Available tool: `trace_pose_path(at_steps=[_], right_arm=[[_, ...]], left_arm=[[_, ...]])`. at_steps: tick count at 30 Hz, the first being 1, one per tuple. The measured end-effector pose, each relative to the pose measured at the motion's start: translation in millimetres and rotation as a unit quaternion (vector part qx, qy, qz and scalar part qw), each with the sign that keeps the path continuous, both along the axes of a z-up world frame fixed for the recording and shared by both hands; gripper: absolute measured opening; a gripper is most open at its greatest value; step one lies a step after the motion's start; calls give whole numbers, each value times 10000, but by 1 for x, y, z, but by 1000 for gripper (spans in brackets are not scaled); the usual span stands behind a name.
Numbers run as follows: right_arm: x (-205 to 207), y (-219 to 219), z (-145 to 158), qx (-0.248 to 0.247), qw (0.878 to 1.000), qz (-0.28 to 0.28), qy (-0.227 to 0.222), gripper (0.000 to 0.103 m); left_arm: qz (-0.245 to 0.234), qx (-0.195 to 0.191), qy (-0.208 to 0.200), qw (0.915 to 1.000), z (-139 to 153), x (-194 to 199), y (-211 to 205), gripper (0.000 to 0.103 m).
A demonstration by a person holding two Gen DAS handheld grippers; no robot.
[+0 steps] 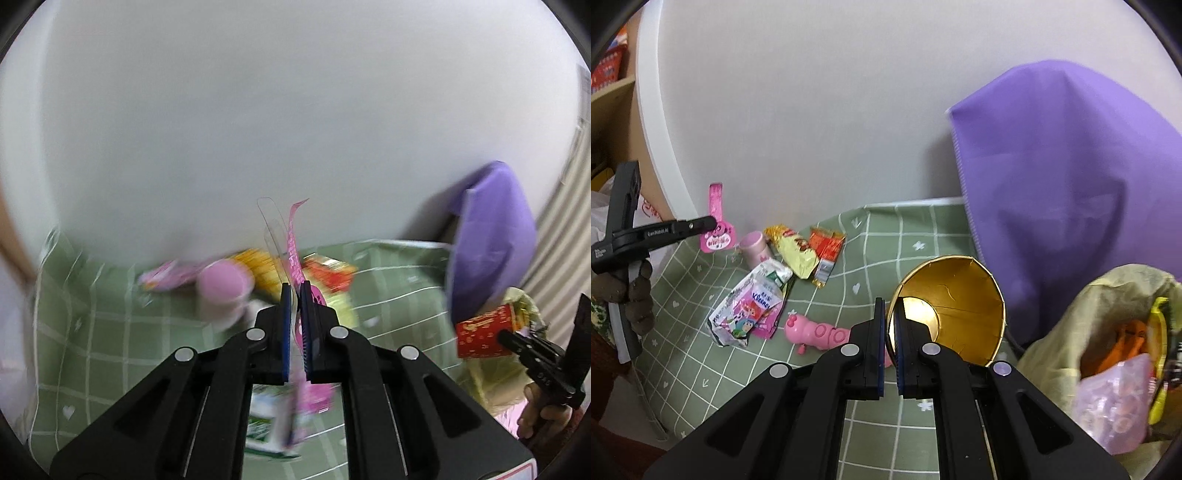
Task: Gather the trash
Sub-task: 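Carry the red cup and pink toy over the trash bag and open both grippers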
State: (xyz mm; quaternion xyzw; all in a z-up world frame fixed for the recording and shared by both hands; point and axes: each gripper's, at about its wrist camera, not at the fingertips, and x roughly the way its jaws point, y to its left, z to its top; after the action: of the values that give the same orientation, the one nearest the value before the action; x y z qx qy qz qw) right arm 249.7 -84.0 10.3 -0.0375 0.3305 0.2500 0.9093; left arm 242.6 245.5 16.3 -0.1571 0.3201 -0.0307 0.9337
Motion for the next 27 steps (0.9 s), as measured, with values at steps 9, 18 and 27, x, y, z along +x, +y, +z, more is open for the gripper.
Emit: trace_pose_path(at_steps=[9, 18, 27], right_arm=[[-23, -56, 54, -27, 9956, -602, -722, 7], [-47, -140, 85, -174, 9808, -1579, -1127, 7], [-62, -191, 81, -139, 9718, -2091, -1084, 7]], left_arm=[[-1486, 68, -867, 9851, 72, 28, -115, 5], [-2963, 193, -1139, 9481, 91, 30, -252, 5], [-3503, 189, -921, 9319, 79, 32, -306, 5]])
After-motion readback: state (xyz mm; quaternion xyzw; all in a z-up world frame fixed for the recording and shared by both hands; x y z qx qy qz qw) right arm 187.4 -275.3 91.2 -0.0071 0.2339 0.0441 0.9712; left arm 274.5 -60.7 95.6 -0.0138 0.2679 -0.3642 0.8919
